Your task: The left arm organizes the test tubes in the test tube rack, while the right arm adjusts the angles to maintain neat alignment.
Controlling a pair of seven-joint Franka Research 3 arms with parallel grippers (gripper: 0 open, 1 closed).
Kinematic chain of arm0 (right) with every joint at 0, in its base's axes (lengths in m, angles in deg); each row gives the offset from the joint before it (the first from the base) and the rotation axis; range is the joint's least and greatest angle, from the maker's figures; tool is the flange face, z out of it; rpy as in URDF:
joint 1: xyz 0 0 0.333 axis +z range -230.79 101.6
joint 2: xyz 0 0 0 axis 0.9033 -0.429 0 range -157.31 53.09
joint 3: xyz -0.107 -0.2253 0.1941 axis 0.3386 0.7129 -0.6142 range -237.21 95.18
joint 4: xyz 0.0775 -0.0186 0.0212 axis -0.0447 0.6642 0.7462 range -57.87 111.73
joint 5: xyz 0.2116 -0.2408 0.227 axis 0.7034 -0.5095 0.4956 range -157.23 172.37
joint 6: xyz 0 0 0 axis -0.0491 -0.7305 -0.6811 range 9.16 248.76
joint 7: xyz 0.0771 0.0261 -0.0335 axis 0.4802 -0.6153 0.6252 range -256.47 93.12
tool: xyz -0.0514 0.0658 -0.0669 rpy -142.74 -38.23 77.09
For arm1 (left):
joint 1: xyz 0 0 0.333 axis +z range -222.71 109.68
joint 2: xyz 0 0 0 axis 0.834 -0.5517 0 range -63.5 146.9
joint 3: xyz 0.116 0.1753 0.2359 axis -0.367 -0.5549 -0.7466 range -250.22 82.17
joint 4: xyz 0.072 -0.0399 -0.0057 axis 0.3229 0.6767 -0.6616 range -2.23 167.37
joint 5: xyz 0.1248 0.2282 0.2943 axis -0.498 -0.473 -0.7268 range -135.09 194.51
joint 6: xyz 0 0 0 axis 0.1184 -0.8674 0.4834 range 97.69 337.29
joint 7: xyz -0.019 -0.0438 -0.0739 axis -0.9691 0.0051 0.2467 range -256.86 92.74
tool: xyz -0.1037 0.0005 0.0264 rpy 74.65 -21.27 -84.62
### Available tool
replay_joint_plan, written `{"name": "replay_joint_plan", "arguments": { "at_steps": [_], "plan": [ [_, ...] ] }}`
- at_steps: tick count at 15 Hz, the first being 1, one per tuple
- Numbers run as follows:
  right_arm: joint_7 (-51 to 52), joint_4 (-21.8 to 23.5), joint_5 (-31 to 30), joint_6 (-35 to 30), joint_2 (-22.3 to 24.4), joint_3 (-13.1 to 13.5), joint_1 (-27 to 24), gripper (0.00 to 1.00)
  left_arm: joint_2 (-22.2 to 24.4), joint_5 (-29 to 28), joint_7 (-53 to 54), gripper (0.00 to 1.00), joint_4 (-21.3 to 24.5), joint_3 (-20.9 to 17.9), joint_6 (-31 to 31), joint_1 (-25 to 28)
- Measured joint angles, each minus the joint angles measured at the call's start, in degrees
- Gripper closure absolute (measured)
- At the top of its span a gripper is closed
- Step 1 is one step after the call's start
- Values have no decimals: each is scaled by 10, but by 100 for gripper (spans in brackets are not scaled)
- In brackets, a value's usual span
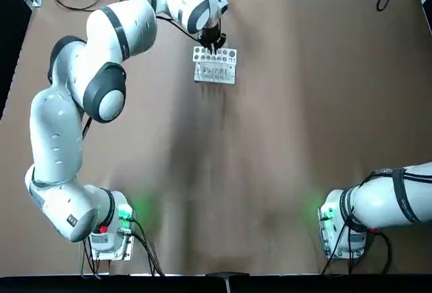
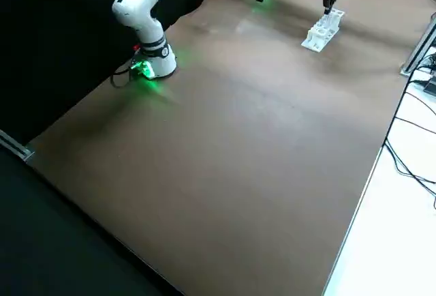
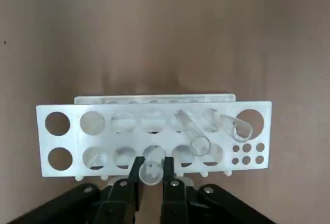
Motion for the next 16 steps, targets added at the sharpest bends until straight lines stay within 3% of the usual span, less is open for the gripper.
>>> {"name": "replay_joint_plan", "arguments": {
  "at_steps": [16],
  "plan": [
    [0,0,0,0,0,0,0,0,33,0,0,81,-3,-1,-16,3]
  ]
}}
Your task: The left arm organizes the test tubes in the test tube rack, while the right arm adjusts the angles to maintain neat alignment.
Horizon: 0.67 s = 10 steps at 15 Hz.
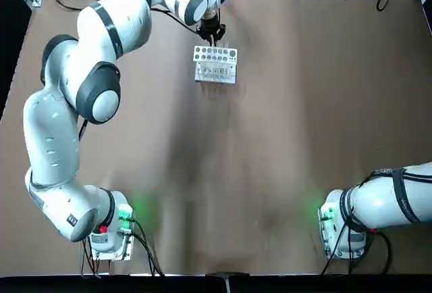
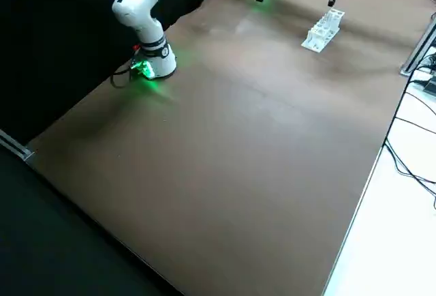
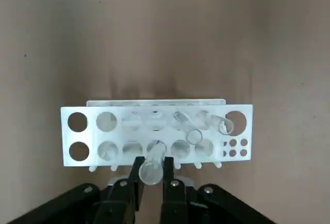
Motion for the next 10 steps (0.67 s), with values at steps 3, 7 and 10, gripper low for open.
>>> {"name": "replay_joint_plan", "arguments": {
  "at_steps": [3,7,10],
  "plan": [
    [0,0,0,0,0,0,0,0,7,0,0,81,0,0,-3,0],
    [0,0,0,0,0,0,0,0,29,0,-1,80,-1,-1,-7,0],
    [0,0,0,0,0,0,0,0,40,0,-4,80,-1,-1,-8,0]
  ]
}}
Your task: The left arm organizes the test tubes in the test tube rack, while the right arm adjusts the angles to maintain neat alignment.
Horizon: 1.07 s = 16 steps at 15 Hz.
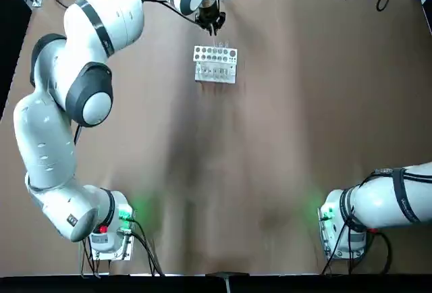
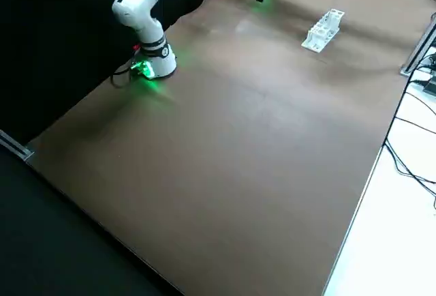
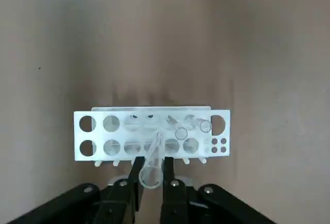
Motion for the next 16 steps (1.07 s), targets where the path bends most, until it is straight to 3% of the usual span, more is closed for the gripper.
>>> {"name": "replay_joint_plan", "arguments": {
  "at_steps": [16],
  "plan": [
    [0,0,0,0,0,0,0,0,5,0,-19,80,1,-28,-1,-4]
  ]
}}
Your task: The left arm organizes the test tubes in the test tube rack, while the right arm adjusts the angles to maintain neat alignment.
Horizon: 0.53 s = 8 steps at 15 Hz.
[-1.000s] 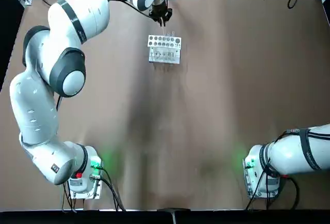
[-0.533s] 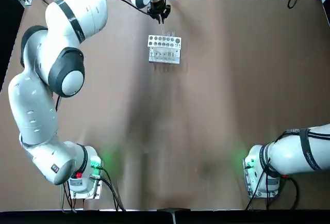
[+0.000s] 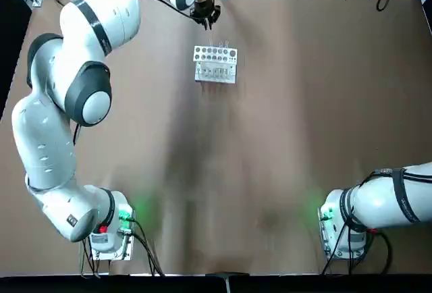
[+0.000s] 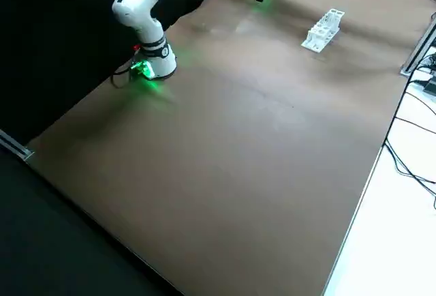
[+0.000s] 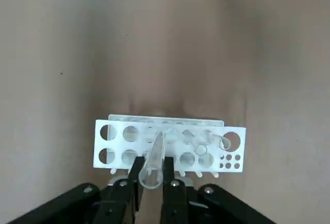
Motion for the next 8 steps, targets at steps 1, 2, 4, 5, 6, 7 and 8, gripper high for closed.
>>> {"name": "replay_joint_plan", "arguments": {
  "at_steps": [1,2,4,5,6,7,8],
  "plan": [
    [0,0,0,0,0,0,0,0,-1,0,0,80,0,0,0,0],
    [0,0,0,0,0,0,0,0,-3,0,0,80,0,0,1,0],
    [0,0,0,0,0,0,0,0,-6,0,0,80,0,0,3,-1],
    [0,0,0,0,0,0,0,0,-7,0,0,80,0,-1,4,-3],
    [0,0,0,0,0,0,0,0,-7,0,0,80,0,-1,5,-5],
    [0,0,0,0,0,0,0,0,-8,0,0,80,0,-1,7,-6],
    [0,0,0,0,0,0,0,0,-8,0,0,80,0,-2,8,-7]
  ]
}}
